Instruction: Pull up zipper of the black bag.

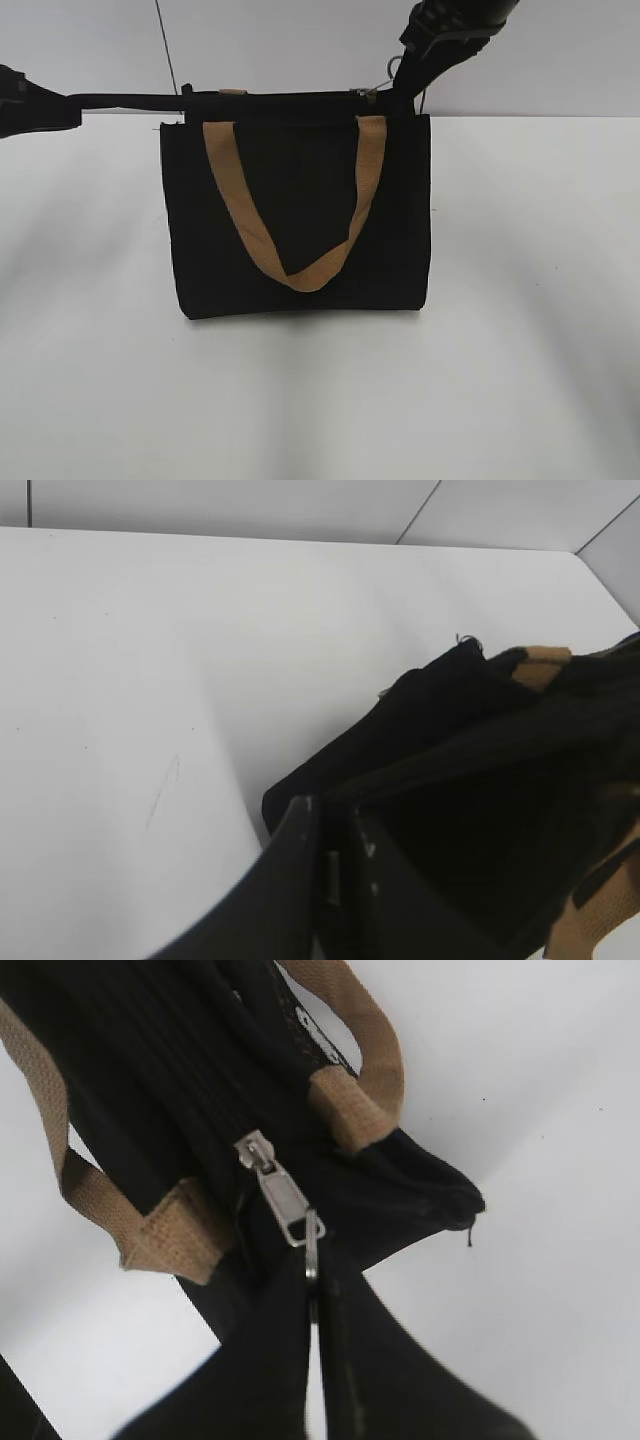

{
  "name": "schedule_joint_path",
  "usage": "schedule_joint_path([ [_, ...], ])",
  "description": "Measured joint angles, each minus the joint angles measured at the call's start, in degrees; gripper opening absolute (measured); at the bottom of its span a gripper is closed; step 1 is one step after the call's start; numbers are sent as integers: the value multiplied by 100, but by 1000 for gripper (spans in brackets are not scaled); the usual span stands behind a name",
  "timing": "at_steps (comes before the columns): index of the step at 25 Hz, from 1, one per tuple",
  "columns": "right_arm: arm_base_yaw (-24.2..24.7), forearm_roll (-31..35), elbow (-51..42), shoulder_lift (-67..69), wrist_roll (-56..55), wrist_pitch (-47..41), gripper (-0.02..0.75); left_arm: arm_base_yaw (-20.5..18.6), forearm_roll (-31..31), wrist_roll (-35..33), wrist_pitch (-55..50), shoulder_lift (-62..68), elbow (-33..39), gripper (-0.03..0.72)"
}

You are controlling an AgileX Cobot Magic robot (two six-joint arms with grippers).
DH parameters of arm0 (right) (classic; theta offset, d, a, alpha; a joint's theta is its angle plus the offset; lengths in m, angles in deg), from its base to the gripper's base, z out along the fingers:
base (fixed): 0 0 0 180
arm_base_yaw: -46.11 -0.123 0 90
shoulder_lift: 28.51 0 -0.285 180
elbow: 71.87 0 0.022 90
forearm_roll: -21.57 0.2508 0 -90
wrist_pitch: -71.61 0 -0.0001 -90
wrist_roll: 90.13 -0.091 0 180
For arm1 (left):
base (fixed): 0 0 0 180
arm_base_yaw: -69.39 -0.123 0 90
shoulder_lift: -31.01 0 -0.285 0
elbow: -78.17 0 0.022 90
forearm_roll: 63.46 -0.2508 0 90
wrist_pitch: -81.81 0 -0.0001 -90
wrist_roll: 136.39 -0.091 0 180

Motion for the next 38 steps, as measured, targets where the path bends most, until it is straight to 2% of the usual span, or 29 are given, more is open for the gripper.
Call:
schedule_joint_path([
  [5,0,6,0,-6,-76,0,-15,0,0,0,-47,0,0,22],
  [7,0,26,0,-6,-159,0,0,0,0,0,-138,0,0,46],
  [8,0,-14,0,-8,-216,-5,20,0,0,0,-232,0,0,83],
  [10,42,-143,6,-55,-287,-10,125,-28,0,5,-464,0,0,235],
  [13,68,-199,6,-102,-322,-12,384,-58,0,11,-641,6,0,523],
  [15,68,-207,10,-102,-334,-12,529,-58,0,20,-667,17,0,621],
  [16,68,-207,10,-107,-364,-16,571,-58,0,24,-676,17,0,633],
  [18,68,-207,10,-149,-472,-16,598,-63,0,40,-585,17,0,622],
  [21,68,-384,10,-383,-692,-23,582,-6,0,354,-502,-22,0,584],
  [24,-5,-797,-90,-840,-1036,-20,566,256,-5,527,-737,-313,0,572],
  [27,-290,-1214,-668,-1469,-1317,-16,563,804,0,710,-1279,-794,0,566],
  [33,-917,-1494,-2054,-2693,-1964,-28,563,2324,24,1175,-3034,-1586,130,564],
  [38,-1015,-1670,-3075,-3988,-2262,-32,563,3492,77,1264,-4656,-1644,706,563],
])
